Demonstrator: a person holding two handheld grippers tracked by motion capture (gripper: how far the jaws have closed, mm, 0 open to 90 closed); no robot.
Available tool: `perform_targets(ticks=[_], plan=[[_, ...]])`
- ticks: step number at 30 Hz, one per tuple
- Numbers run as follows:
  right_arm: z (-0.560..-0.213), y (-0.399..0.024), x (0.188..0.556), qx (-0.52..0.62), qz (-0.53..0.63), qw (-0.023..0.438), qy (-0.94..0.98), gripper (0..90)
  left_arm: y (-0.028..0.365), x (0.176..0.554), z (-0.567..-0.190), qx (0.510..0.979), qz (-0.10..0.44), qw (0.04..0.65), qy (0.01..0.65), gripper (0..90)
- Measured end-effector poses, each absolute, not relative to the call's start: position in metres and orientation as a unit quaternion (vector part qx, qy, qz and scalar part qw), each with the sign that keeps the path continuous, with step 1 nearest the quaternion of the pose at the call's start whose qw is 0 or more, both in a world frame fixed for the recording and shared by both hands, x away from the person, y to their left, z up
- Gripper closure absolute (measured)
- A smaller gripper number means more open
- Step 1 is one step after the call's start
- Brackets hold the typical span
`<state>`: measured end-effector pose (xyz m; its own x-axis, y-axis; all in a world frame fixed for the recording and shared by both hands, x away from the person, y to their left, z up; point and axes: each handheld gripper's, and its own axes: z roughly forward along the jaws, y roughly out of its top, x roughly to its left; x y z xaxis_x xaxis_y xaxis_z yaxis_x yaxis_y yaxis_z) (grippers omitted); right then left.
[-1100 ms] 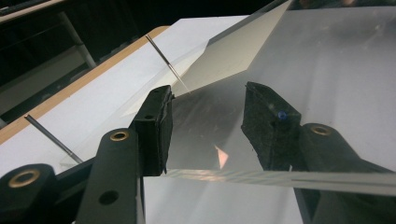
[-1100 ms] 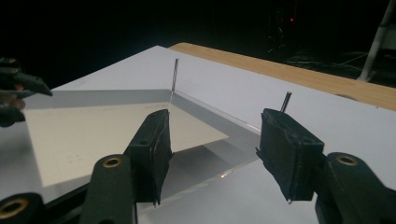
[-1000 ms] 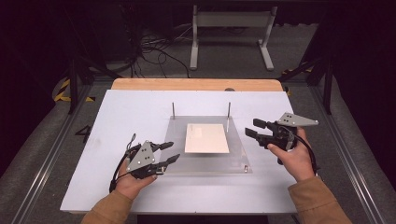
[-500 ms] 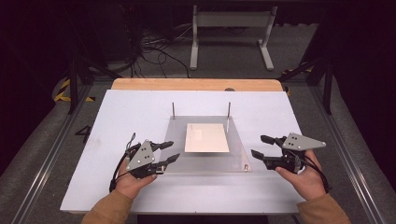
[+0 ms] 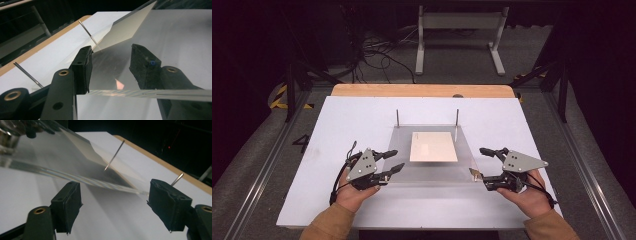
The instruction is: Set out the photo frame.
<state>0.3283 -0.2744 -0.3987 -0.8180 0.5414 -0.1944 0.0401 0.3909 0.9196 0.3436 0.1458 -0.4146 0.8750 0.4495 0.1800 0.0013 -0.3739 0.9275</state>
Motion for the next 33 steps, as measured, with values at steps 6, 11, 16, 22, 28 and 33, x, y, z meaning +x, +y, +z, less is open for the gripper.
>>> perform_targets(ticks=[6, 11, 16, 22, 28, 33], plan=[[-0.401, -0.261, 0.334, 0.145, 0.541, 0.251, 0.789, 25.6, 0.145, 0.344, -0.414, 0.802, 0.206, 0.543, 0.142, 51.3], [-0.406, -0.25, 0.341, 0.129, 0.566, 0.244, 0.777, 28.8, 0.145, 0.345, -0.413, 0.802, 0.205, 0.543, 0.14, 51.3], [-0.411, -0.244, 0.344, 0.12, 0.566, 0.237, 0.78, 49.0, 0.144, 0.345, -0.413, 0.801, 0.204, 0.544, 0.141, 51.3], [-0.411, -0.244, 0.345, 0.111, 0.548, 0.247, 0.791, 56.6, 0.144, 0.344, -0.413, 0.802, 0.206, 0.544, 0.141, 51.6], [-0.409, -0.243, 0.345, 0.111, 0.548, 0.249, 0.791, 57.2, 0.144, 0.345, -0.411, 0.801, 0.203, 0.545, 0.143, 52.1], [-0.405, -0.242, 0.347, 0.11, 0.548, 0.255, 0.789, 57.5, 0.145, 0.346, -0.406, 0.8, 0.213, 0.543, 0.139, 53.2]])
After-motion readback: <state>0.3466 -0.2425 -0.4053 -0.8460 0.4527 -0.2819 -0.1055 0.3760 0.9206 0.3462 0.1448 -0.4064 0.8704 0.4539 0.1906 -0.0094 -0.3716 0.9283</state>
